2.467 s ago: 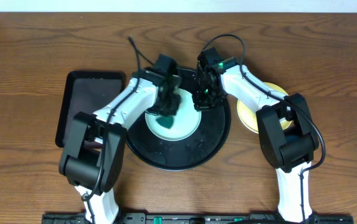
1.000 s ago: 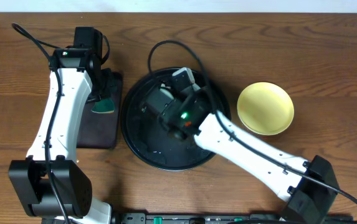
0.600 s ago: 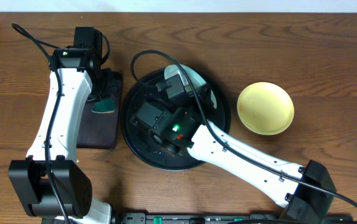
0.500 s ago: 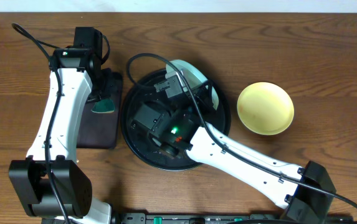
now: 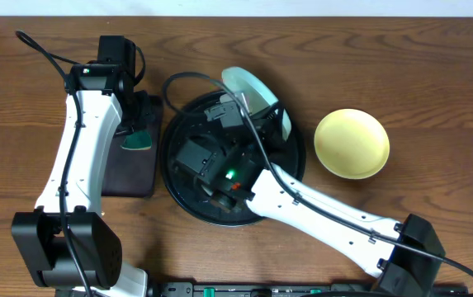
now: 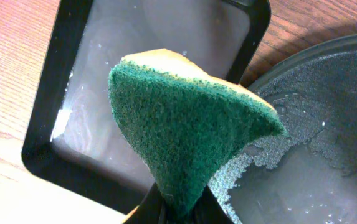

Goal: Clean dirty plates on tray and stack at the side
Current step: 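Lift the mint plate with the right gripper and carry it right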

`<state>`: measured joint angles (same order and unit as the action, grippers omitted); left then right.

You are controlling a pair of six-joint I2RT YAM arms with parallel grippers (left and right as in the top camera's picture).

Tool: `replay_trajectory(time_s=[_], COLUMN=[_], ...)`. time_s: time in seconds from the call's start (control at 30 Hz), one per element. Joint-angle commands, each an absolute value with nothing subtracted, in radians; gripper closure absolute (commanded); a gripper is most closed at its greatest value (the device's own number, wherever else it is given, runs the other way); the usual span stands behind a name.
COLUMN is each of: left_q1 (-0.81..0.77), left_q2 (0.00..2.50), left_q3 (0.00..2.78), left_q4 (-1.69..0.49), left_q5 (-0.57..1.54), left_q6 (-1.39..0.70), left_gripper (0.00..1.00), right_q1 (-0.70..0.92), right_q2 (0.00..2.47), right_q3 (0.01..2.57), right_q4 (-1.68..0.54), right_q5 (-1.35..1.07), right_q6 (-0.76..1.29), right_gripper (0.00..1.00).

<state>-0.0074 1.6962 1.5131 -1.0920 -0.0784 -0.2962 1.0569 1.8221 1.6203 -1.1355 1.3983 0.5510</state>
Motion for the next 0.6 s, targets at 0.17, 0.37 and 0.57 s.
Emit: replay_trajectory(time_s=[0.17,0.37,0.57], left_q1=[-0.004,-0.004,-0.004], left_q2=[1.7,1.7,1.7], left_q3=[1.507,1.507,1.507], left_q4=[-1.092,-1.092,-1.092], left_q5=[-0.091,-0.091,-0.091], left_q6=[-0.313,-0.313,-0.313], left_gripper=[0.92,0.92,0.92], right_q1=[0.826,0.686,0.503], right_q2=[1.805,1.805,1.804], right_q3=[1.622,1.622,1.622], right_q4=[-1.114,-1.03,-1.014], right_q5=[0.709,0.233,-0.139], right_q6=[0.504,0.233,0.152], right_gripper=[0.99,0.99,0.99])
